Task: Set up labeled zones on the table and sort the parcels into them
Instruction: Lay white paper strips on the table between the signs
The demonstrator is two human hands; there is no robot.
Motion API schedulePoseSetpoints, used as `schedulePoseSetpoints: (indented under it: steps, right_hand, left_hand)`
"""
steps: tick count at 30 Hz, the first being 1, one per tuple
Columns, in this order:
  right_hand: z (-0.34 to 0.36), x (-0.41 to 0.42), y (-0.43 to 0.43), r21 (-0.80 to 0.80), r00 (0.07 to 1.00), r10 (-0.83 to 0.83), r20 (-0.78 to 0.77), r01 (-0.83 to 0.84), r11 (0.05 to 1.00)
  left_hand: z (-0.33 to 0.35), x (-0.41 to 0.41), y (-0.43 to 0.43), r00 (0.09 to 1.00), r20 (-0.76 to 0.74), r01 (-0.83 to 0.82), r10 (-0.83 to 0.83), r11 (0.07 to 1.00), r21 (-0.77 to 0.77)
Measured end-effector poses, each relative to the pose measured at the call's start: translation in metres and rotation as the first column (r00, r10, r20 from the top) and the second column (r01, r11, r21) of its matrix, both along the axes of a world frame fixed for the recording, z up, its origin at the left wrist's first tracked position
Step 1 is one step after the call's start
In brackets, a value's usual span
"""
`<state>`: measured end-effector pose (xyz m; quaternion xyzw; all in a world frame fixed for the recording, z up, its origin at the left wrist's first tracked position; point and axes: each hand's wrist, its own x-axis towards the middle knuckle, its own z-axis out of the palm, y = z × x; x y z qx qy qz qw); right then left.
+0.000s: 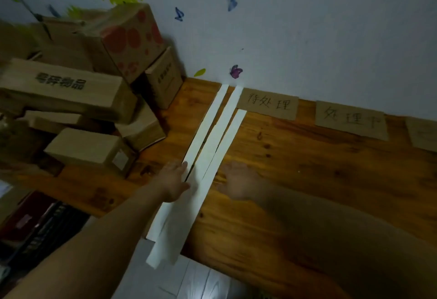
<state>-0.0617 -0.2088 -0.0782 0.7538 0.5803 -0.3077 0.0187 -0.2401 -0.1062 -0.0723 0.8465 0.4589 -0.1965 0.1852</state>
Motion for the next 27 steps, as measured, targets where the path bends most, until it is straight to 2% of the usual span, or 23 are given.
schedulePoseSetpoints:
  steps: [3, 7, 10, 14, 18, 21, 23, 25, 27]
  right_hand:
    - [-0.009, -0.030, 0.004, -0.029, 0.998, -0.054, 0.023, 0.055, 0.998]
    - [-0.019, -0.074, 0.007, -0.057, 0.978, -0.200, 0.062, 0.203, 0.977]
    - [-0.024, -0.098, -0.004, -0.081, 0.976, -0.201, 0.088, 0.208, 0.975]
    - [-0.028, -0.120, -0.022, -0.129, 0.977, -0.178, 0.114, 0.192, 0.973]
    - [-0.030, -0.124, -0.026, -0.112, 0.968, -0.208, 0.139, 0.224, 0.968]
    - [-0.032, -0.124, -0.030, -0.091, 0.957, -0.228, 0.178, 0.247, 0.965]
    - [-0.034, -0.123, -0.034, -0.080, 0.950, -0.238, 0.203, 0.258, 0.963]
    - [-0.036, -0.121, -0.040, -0.065, 0.943, -0.268, 0.200, 0.285, 0.956]
    - [-0.036, -0.117, -0.046, -0.047, 0.933, -0.305, 0.189, 0.319, 0.947]
  left_hand:
    - [-0.019, -0.007, 0.011, 0.967, -0.066, 0.247, -0.247, 0.969, -0.003]
    - [-0.035, -0.023, 0.009, 0.917, -0.084, 0.389, -0.390, 0.921, -0.032]
    - [-0.039, -0.030, 0.003, 0.906, -0.018, 0.422, -0.422, 0.907, -0.005]
    - [-0.045, -0.029, 0.002, 0.904, -0.011, 0.428, -0.428, 0.904, -0.006]
    - [-0.045, -0.028, 0.003, 0.888, -0.015, 0.459, -0.459, 0.888, -0.020]
    - [-0.042, -0.030, -0.003, 0.875, 0.026, 0.482, -0.483, 0.876, 0.028]
    - [-0.042, -0.032, -0.009, 0.824, 0.048, 0.562, -0.565, 0.825, 0.060]
    - [-0.045, -0.034, -0.014, 0.760, 0.010, 0.648, -0.650, 0.760, 0.050]
    - [-0.049, -0.034, -0.016, 0.748, -0.033, 0.664, -0.663, 0.748, 0.008]
